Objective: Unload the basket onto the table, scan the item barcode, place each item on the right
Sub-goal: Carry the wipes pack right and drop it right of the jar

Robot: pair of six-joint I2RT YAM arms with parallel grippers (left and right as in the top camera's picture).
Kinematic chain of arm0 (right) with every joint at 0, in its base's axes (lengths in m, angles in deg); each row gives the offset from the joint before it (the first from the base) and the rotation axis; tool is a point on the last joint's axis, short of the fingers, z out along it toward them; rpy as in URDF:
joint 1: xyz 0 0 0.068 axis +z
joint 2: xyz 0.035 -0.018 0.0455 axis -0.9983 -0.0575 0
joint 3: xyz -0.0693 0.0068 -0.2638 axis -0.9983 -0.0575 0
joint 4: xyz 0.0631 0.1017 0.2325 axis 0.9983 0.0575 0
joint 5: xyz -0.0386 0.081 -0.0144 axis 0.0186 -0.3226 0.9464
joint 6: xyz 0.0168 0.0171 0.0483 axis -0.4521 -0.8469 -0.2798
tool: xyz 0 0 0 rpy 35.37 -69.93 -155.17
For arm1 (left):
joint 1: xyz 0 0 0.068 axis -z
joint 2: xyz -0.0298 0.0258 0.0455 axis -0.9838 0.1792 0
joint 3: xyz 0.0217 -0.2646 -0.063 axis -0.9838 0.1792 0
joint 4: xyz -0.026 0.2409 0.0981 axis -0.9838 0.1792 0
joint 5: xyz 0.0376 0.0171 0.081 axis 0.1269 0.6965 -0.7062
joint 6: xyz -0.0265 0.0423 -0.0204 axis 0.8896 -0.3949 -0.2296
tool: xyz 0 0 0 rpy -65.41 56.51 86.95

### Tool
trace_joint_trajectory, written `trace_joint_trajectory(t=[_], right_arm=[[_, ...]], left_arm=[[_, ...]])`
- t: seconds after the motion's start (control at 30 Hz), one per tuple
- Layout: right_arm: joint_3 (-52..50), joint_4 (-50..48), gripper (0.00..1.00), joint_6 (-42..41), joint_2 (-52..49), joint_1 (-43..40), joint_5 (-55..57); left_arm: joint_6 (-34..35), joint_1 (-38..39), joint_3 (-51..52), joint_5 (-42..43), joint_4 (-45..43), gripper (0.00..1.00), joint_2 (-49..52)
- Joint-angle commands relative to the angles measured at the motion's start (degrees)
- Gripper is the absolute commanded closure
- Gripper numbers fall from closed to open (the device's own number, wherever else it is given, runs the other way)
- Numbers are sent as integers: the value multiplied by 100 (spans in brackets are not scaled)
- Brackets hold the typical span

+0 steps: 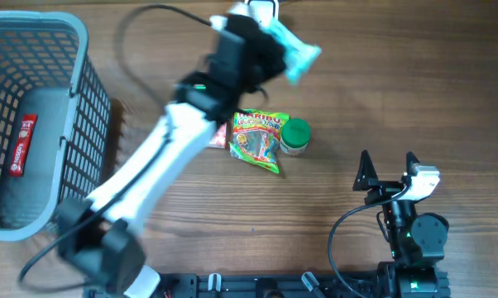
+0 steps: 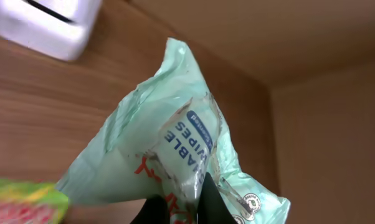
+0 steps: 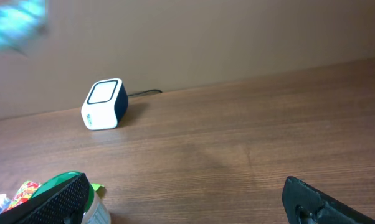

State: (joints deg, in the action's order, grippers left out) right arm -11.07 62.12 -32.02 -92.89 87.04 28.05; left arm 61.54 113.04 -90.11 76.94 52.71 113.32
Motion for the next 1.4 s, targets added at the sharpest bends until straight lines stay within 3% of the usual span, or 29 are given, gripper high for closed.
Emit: trace_joint_trajectory(t=[0.0, 0.23, 0.57, 0.8, 0.97, 1.1, 1.2, 1.3, 1.37], right_arm=[[-7, -15, 0, -26, 7, 13, -68], [-7, -13, 0, -26, 7, 13, -68], [-7, -15, 0, -24, 7, 13, -68], [-7, -15, 0, -26, 7, 13, -68], [-7, -15, 0, -26, 7, 13, -68], [-7, -15, 0, -26, 7, 13, -68], [-7, -13, 0, -26, 7, 13, -68], [-7, -15, 0, -28, 7, 13, -68], [-7, -15, 0, -26, 7, 13, -68]], left_arm=[[-245, 667, -39, 109, -400, 96, 855], [-240, 1399, -39, 26, -592, 96, 1873], [-243, 1633, -39, -107, -627, 96, 2308], [-240, 1624, -39, -1132, 505, 96, 2308], [-240, 1624, -39, -1753, 815, 96, 2308], [-560, 1692, -39, -1027, 387, 96, 2306], [-719, 1853, -39, -1001, 17, 96, 2306], [-715, 1864, -39, -1001, 0, 83, 2308], [-715, 1860, -39, -999, 31, 61, 2308]])
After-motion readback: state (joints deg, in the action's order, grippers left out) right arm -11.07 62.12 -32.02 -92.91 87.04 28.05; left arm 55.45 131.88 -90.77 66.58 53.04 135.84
